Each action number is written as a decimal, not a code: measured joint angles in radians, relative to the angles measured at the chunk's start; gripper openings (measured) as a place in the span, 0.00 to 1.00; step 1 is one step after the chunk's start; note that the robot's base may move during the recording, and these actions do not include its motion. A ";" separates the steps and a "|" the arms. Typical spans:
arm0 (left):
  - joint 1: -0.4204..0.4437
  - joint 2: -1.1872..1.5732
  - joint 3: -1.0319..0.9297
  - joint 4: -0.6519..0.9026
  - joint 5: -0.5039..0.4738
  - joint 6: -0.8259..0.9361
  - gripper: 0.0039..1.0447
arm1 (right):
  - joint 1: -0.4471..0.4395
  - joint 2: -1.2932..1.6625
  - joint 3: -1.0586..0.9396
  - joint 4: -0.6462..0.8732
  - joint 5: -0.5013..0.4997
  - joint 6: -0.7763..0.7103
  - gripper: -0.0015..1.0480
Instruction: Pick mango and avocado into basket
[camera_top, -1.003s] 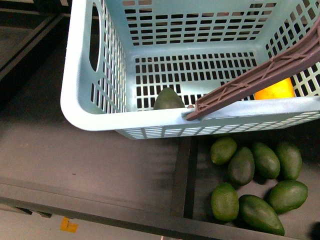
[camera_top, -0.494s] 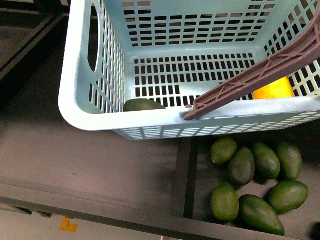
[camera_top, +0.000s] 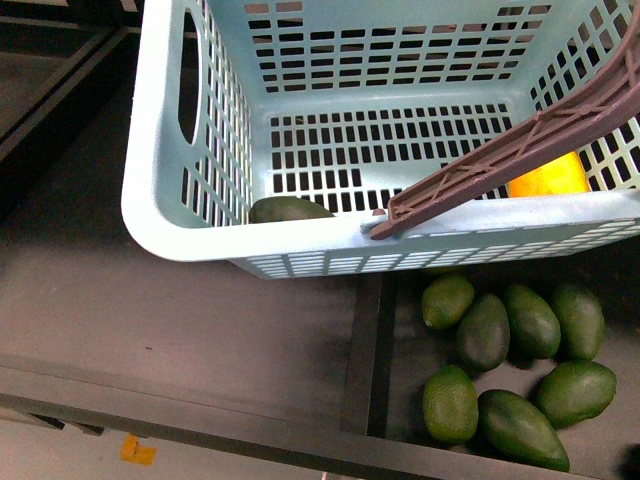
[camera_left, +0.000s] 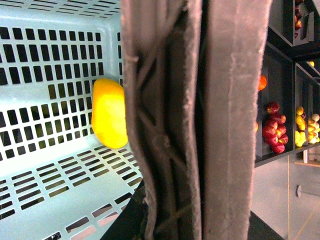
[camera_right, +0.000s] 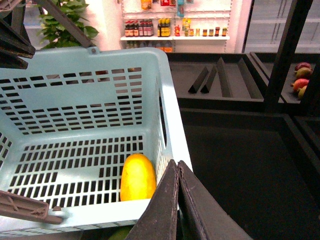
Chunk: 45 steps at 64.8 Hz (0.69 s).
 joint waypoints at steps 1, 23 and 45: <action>0.000 0.000 0.000 0.000 0.000 0.000 0.15 | 0.000 -0.003 0.000 -0.003 0.000 0.000 0.02; 0.000 0.000 0.000 0.000 0.000 0.000 0.15 | 0.000 -0.104 0.000 -0.103 0.000 0.000 0.02; 0.000 0.000 0.000 0.000 0.000 0.000 0.15 | 0.000 -0.284 0.000 -0.289 0.000 -0.001 0.02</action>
